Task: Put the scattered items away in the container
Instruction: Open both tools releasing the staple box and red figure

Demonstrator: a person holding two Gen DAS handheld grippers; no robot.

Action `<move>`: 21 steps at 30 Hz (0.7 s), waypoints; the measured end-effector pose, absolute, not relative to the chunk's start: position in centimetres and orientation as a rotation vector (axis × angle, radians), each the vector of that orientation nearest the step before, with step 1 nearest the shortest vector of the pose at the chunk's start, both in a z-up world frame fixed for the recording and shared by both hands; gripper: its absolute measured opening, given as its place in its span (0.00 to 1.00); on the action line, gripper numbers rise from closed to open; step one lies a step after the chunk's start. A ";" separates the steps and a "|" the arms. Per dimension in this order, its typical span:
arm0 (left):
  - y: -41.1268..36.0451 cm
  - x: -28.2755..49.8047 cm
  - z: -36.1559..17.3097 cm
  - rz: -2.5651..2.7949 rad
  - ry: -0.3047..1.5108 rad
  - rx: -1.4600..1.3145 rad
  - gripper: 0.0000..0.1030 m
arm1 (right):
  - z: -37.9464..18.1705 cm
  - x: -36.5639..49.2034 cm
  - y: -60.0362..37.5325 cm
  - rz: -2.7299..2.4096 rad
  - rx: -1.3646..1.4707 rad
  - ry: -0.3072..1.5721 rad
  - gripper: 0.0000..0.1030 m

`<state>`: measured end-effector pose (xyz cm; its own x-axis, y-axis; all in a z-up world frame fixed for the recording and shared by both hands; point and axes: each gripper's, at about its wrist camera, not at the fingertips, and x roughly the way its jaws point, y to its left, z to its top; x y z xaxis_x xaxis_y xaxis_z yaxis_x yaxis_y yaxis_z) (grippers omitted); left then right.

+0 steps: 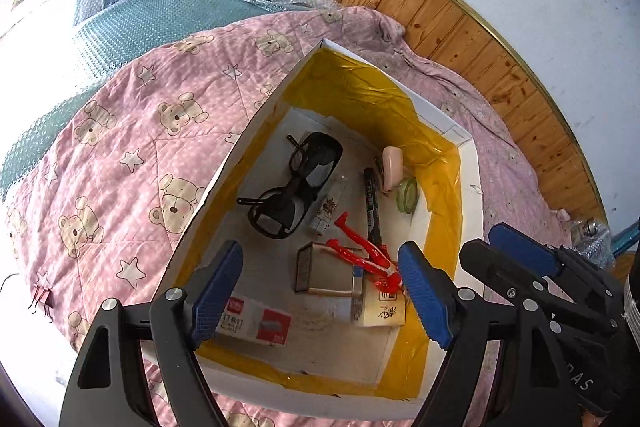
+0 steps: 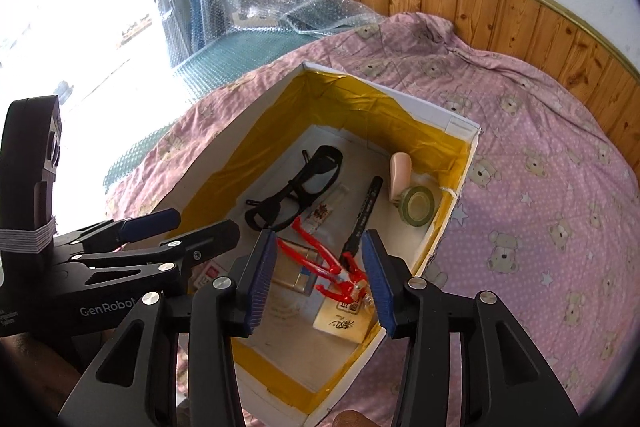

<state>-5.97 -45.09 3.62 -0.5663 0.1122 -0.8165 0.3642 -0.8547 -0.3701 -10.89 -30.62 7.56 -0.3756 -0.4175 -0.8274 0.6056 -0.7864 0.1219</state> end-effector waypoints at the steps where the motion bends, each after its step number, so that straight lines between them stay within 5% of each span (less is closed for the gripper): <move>1: -45.2 -6.1 3.5 -2.538 0.780 1.384 0.78 | 7.5 -10.9 -30.7 -2.172 1.231 0.268 0.46; 21: -43.9 -3.9 5.5 -2.554 0.675 1.373 0.78 | 7.4 -8.9 -29.4 -2.086 1.282 0.318 0.46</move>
<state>-3.90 -43.89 5.54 -0.5638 0.0671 -0.8232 0.3482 -0.8845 -0.3106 -8.92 -29.38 7.43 -0.3016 -0.4071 -0.8622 0.6453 -0.7529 0.1298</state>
